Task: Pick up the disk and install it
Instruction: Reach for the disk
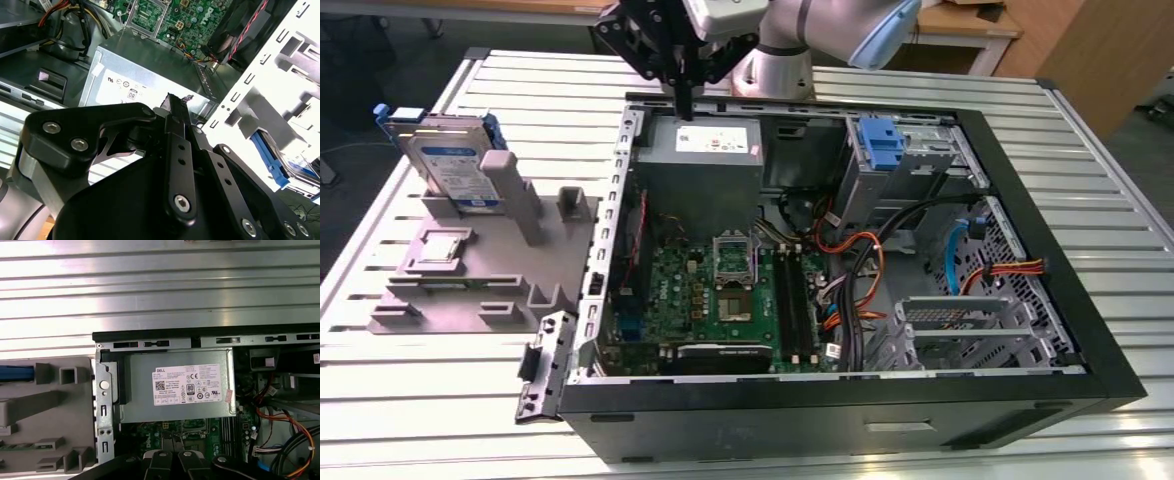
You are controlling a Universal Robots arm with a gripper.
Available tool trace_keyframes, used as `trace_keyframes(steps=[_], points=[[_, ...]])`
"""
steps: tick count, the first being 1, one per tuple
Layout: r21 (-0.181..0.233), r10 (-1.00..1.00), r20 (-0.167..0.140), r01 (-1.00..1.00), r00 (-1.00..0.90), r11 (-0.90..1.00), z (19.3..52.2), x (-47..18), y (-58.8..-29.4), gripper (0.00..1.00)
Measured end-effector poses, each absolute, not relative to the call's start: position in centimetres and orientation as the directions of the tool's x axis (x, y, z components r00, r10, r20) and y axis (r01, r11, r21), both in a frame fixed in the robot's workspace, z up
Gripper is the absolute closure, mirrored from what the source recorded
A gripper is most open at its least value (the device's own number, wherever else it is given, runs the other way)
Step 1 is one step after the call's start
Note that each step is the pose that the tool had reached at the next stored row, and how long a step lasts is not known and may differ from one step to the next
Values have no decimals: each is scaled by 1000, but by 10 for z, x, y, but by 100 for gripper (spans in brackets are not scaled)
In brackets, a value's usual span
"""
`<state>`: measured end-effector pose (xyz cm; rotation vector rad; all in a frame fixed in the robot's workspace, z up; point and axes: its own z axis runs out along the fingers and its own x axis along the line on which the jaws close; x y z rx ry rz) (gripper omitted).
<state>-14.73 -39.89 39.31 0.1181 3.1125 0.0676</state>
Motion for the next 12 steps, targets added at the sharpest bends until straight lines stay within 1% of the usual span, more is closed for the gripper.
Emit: trace_keyframes(steps=[12], points=[[44, 76, -24, 75, -997, 996, 393, -152, -399, 90]])
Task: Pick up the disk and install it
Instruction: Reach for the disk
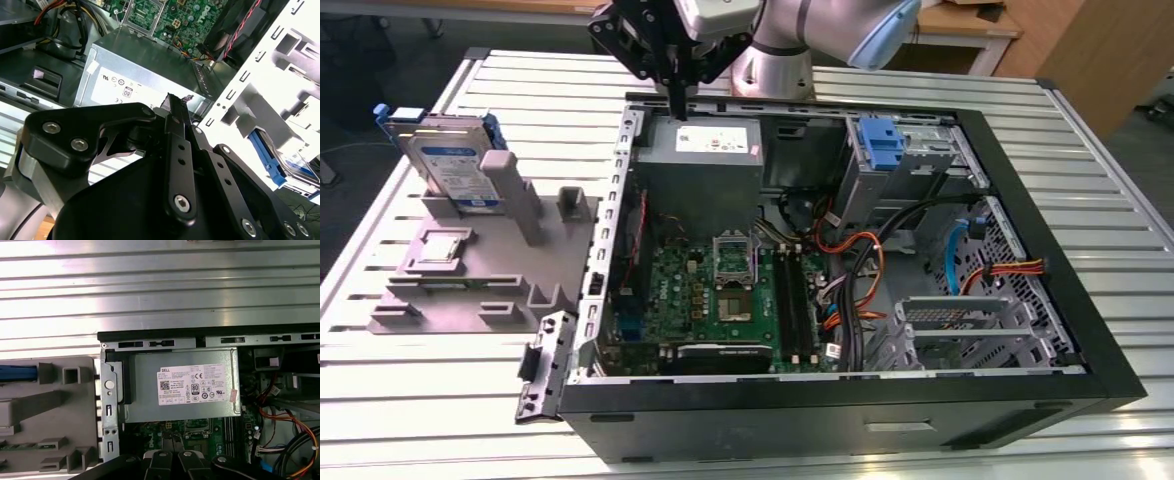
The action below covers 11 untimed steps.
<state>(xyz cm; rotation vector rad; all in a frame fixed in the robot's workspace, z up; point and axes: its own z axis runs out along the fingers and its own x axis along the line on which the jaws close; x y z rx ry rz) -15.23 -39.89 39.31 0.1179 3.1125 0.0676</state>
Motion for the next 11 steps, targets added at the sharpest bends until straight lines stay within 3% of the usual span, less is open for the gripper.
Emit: trace_keyframes(steps=[11], points=[[44, 76, -24, 75, -997, 996, 393, -155, -399, 90]])
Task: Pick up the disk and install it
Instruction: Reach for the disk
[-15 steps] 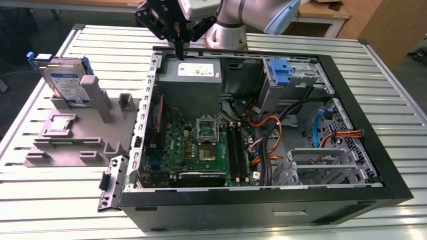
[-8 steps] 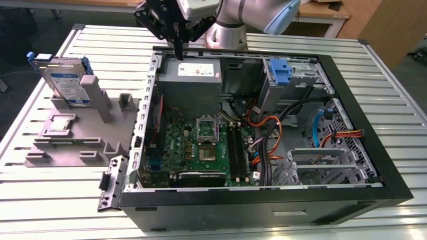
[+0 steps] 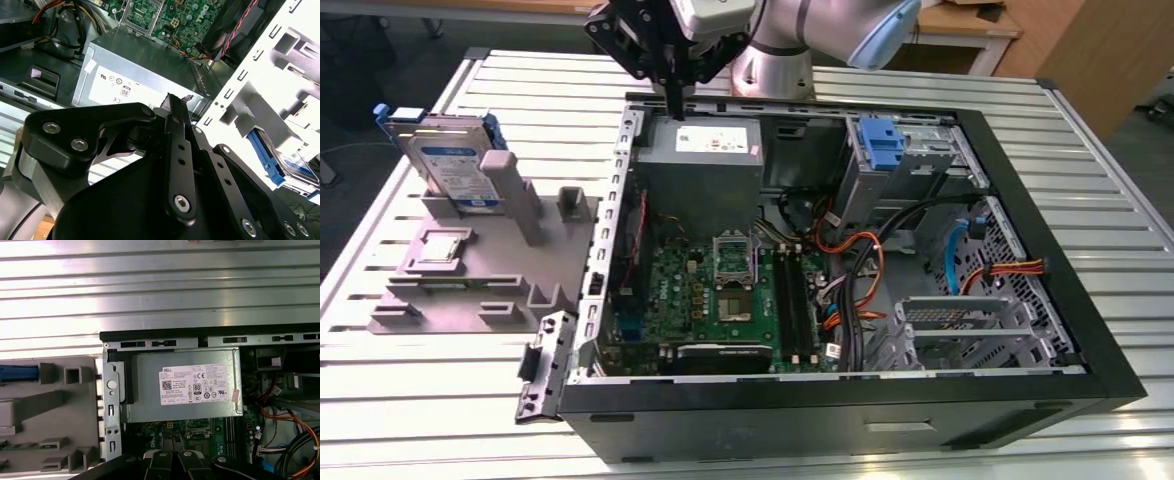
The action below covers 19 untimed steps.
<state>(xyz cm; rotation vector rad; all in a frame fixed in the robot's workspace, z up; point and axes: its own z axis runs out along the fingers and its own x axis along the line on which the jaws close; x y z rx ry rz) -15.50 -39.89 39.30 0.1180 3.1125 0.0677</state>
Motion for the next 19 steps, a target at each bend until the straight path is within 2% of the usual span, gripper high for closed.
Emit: trace_keyframes(steps=[19], points=[[44, 76, -24, 75, -997, 996, 392, -166, -394, 90]])
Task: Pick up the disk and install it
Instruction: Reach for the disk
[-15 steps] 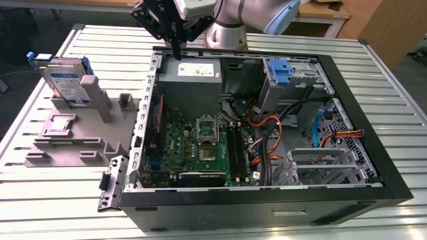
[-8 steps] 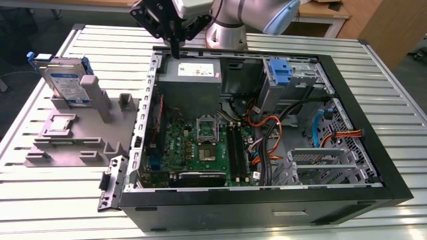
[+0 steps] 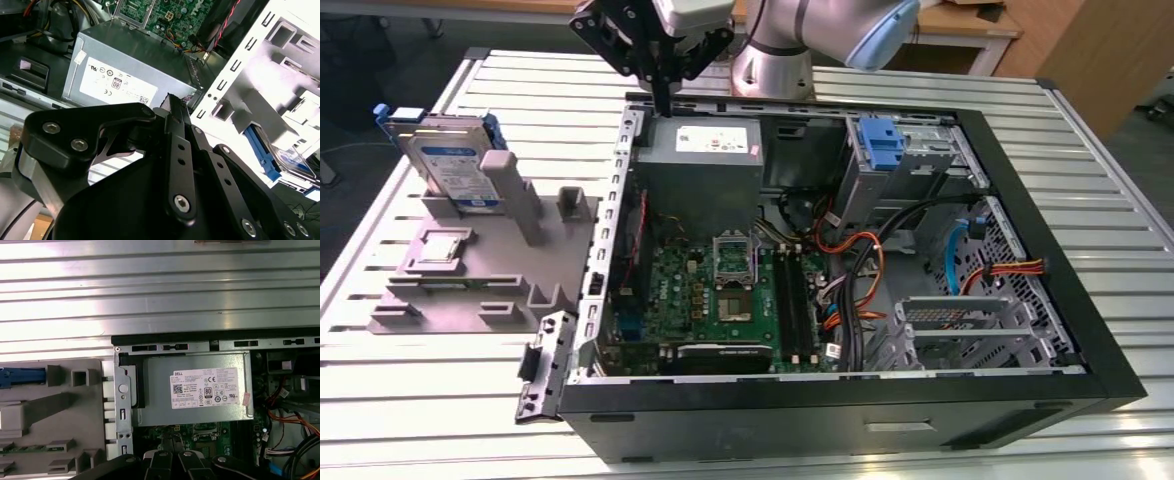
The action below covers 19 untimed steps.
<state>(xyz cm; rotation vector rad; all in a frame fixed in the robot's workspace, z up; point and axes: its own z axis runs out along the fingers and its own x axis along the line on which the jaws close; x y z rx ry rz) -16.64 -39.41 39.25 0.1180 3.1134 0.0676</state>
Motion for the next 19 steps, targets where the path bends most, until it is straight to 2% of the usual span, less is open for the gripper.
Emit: trace_keyframes(steps=[19], points=[[44, 76, -24, 75, -997, 996, 392, -172, -394, 90]])
